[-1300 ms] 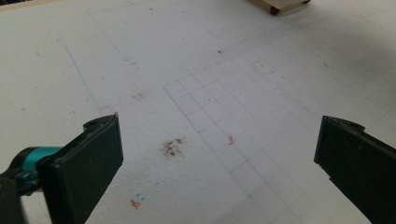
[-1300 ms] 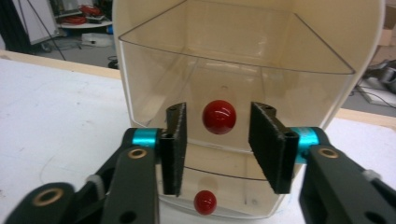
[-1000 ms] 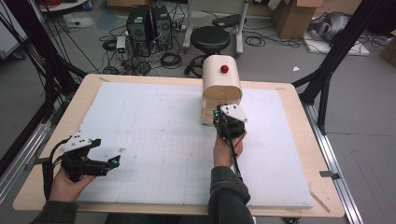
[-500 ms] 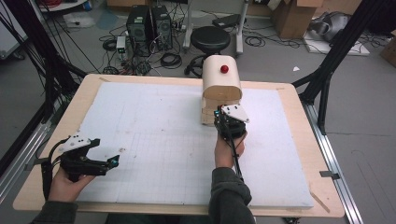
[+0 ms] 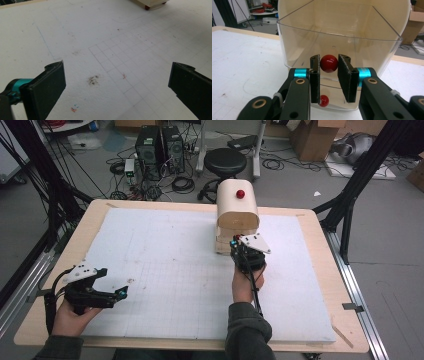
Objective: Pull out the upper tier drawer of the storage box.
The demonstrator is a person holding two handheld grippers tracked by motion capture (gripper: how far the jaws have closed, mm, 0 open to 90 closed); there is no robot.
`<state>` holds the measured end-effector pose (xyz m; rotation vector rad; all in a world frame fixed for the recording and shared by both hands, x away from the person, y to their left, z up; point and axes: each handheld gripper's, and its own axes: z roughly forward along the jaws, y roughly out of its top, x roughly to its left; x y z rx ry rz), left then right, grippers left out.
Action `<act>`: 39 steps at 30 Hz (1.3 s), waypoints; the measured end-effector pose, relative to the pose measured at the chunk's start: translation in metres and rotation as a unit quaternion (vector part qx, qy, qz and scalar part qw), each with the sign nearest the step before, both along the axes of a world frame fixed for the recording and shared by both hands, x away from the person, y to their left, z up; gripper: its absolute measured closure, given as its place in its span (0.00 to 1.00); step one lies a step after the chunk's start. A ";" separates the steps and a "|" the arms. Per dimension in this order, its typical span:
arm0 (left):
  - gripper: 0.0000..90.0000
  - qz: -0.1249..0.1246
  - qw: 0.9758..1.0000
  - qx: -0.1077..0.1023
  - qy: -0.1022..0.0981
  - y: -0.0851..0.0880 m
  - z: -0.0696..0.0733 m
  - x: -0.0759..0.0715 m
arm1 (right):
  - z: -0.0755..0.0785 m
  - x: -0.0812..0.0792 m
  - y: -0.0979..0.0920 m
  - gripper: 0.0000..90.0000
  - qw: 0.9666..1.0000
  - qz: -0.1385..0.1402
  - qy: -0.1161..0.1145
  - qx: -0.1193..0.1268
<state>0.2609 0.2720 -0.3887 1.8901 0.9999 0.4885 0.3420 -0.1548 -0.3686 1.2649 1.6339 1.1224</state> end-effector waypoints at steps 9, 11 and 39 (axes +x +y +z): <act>0.02 0.001 1.000 0.002 0.000 -0.001 0.000 0.000 | 0.000 -0.006 -0.002 0.81 1.000 0.007 0.003 0.005; 0.02 0.000 1.000 0.004 -0.001 0.000 0.000 0.000 | 0.001 -0.007 -0.003 0.81 1.000 0.010 0.003 0.005; 0.02 -0.005 1.000 0.006 -0.001 -0.004 0.001 -0.001 | 0.000 -0.033 -0.008 0.81 0.999 0.029 0.004 0.020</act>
